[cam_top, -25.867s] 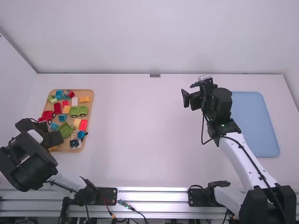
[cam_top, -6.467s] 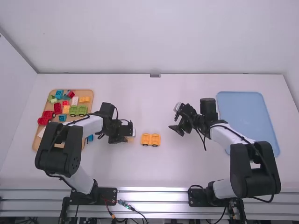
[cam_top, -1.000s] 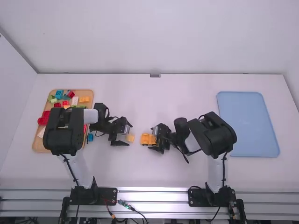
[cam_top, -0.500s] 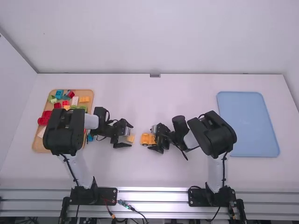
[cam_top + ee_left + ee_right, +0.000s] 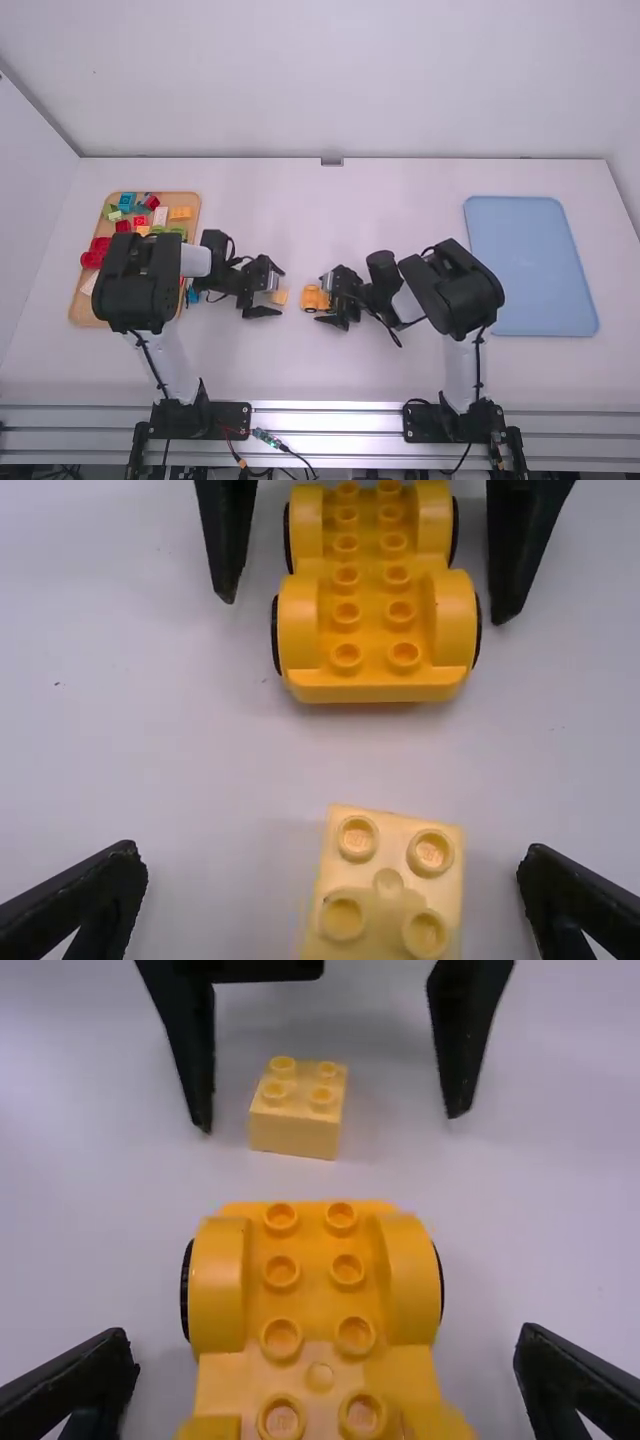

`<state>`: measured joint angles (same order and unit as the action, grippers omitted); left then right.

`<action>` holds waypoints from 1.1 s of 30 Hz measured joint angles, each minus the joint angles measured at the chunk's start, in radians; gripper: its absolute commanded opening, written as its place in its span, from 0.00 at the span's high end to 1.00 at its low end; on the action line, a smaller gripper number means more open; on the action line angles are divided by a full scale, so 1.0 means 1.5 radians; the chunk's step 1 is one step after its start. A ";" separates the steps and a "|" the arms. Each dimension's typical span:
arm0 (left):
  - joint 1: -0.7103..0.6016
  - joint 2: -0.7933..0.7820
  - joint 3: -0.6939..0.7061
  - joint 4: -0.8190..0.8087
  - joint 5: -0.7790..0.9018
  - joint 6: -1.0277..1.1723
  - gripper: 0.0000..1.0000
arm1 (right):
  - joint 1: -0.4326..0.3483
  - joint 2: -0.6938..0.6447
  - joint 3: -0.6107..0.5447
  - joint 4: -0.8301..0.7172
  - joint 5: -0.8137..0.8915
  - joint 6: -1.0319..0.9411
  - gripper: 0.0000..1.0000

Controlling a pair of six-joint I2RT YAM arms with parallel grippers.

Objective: Assemble lego blocks to make yellow taxi

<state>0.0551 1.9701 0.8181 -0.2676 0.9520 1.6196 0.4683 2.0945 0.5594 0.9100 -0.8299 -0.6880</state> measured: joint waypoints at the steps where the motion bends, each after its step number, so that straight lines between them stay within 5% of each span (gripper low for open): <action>1: 0.000 0.000 0.002 -0.014 -0.002 0.001 0.01 | -0.001 0.000 0.000 0.000 0.002 0.001 0.05; 6: -0.001 0.000 0.035 -0.095 -0.004 0.034 0.01 | -0.006 0.000 0.000 0.001 0.002 -0.001 0.21; 14: -0.008 0.000 0.061 -0.118 -0.004 0.055 0.01 | -0.006 0.000 0.015 -0.057 -0.012 -0.002 0.27; 22: -0.031 0.000 0.040 -0.070 -0.004 0.055 0.01 | -0.006 0.000 0.055 -0.136 -0.029 -0.031 0.28; 33: -0.031 0.000 0.054 -0.083 -0.037 -0.005 0.01 | -0.006 0.000 0.030 -0.077 -0.023 -0.036 0.28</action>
<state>0.0082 1.9701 0.8986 -0.3920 0.8959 1.6127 0.4599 2.0941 0.6044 0.7944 -0.8642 -0.7414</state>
